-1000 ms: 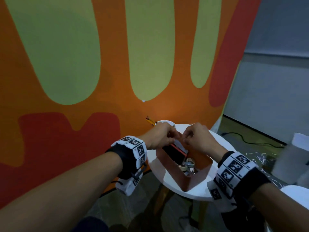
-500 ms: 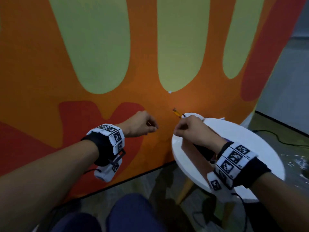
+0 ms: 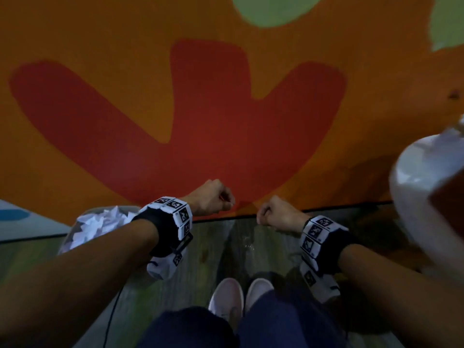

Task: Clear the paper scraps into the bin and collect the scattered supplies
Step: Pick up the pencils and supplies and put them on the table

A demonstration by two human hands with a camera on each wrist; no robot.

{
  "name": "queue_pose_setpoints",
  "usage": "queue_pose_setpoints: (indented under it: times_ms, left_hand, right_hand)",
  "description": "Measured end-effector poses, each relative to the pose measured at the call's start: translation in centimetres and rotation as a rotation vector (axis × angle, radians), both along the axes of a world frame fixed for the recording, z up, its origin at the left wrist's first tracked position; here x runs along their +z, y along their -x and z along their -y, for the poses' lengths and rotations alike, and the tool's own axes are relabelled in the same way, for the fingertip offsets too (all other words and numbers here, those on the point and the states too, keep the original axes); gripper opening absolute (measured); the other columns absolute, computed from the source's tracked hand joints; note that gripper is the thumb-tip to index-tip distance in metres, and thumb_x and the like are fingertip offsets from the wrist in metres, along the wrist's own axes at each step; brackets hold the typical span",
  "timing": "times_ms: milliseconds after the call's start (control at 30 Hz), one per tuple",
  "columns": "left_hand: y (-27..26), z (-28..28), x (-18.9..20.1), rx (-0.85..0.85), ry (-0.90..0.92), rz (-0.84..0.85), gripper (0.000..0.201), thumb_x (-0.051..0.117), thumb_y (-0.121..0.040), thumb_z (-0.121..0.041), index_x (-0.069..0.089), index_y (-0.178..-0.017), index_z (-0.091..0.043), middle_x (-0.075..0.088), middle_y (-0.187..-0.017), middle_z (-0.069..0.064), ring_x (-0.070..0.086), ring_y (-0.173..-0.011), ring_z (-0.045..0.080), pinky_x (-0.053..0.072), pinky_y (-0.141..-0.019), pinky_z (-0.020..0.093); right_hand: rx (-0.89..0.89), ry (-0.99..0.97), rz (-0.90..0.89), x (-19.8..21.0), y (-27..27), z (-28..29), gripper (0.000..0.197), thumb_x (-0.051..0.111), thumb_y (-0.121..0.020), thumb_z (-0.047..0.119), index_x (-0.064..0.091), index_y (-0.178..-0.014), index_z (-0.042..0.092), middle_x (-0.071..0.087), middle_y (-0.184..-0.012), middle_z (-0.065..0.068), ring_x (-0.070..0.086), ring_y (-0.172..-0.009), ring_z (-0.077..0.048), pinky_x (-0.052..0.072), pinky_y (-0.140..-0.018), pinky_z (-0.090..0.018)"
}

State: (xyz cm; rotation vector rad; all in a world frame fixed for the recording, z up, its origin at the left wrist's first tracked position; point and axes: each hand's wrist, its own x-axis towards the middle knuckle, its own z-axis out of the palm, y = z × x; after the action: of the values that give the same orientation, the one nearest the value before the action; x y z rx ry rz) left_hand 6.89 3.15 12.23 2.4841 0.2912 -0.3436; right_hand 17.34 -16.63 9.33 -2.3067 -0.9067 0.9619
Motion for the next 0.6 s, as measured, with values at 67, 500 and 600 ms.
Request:
queue_pose_setpoints:
  times_ms: [67,500,600]
  left_hand:
    - [-0.1,-1.6,-4.3,0.039,0.033,-0.049,0.012,0.067,-0.089,-0.008,0.078,-0.093,-0.011,0.064,-0.072,-0.02,0.056,-0.057,-0.015,0.039,-0.056,0.001]
    - [-2.3,-1.2,-25.8,0.145,0.16,-0.225,0.018,0.065,-0.09,-0.007,0.075,-0.102,-0.014,0.073,-0.104,0.006,0.067,-0.101,0.021,0.051,-0.09,0.027]
    - [-3.0,0.0,-27.9,0.104,0.116,-0.196,0.034,0.071,-0.087,-0.015,0.067,-0.121,-0.015,0.066,-0.12,0.007,0.06,-0.113,0.023,0.045,-0.093,0.028]
  right_hand:
    - [-0.016,0.063,-0.025,-4.1,-0.9,-2.2,0.019,0.059,-0.093,0.003,0.075,-0.082,0.003,0.059,-0.058,0.004,0.053,-0.046,0.0,0.037,-0.039,-0.011]
    - [-0.133,0.256,-0.098,-24.2,-2.7,-4.5,0.011,0.065,-0.09,0.008,0.071,-0.099,0.007,0.065,-0.096,-0.005,0.064,-0.095,-0.021,0.047,-0.074,-0.023]
    - [-0.126,0.289,-0.132,-26.8,-1.9,-4.3,0.032,0.075,-0.084,0.012,0.065,-0.114,0.011,0.063,-0.108,-0.007,0.062,-0.09,-0.019,0.051,-0.07,-0.025]
